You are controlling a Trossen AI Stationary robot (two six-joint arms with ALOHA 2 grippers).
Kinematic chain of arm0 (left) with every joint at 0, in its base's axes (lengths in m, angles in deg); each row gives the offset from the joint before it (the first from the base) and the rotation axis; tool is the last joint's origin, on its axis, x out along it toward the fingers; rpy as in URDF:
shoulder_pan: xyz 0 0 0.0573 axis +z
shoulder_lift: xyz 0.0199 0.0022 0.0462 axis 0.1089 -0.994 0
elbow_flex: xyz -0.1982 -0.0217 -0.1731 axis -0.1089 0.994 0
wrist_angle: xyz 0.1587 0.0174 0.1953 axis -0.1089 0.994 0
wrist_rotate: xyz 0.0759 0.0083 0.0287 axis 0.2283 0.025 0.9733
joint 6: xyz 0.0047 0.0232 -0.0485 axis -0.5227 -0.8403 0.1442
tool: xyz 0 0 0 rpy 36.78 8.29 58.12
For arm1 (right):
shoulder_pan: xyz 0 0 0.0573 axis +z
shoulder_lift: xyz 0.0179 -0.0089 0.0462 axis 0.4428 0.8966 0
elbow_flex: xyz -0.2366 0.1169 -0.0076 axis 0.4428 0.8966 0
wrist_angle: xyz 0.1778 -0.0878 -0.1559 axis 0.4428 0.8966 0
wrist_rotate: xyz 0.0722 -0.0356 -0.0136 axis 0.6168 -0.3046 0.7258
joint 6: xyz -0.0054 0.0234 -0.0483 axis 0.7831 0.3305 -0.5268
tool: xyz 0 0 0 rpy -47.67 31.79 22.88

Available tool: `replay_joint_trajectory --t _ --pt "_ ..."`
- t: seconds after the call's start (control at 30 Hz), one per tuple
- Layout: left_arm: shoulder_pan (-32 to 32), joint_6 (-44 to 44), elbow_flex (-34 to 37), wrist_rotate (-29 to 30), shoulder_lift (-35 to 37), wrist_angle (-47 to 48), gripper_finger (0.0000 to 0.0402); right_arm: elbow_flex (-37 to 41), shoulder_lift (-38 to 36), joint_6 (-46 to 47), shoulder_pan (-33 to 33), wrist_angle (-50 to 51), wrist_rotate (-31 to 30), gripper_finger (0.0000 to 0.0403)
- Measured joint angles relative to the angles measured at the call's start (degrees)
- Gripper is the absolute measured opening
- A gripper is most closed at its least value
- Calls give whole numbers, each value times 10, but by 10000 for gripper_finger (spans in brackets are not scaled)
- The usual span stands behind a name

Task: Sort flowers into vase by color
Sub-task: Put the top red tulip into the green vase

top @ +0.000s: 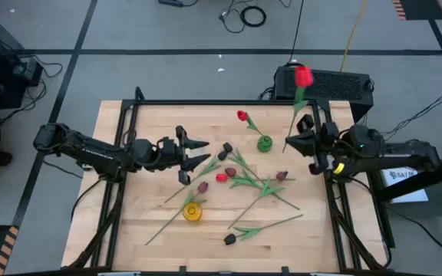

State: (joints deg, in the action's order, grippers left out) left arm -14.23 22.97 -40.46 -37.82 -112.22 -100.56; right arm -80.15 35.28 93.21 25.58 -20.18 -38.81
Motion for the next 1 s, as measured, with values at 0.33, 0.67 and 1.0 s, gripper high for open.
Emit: replay_joint_trajectory --t 0.33,0.67,1.0 --pt "-26 -4 -121 -6 -149 45 187 50 168 -18 91 -257 -105 0" --pt "-27 0 -230 -2 -255 113 298 42 280 -39 131 -346 -116 0" --pt "-31 1 -252 3 -286 98 307 -1 354 -66 135 -346 -118 0"
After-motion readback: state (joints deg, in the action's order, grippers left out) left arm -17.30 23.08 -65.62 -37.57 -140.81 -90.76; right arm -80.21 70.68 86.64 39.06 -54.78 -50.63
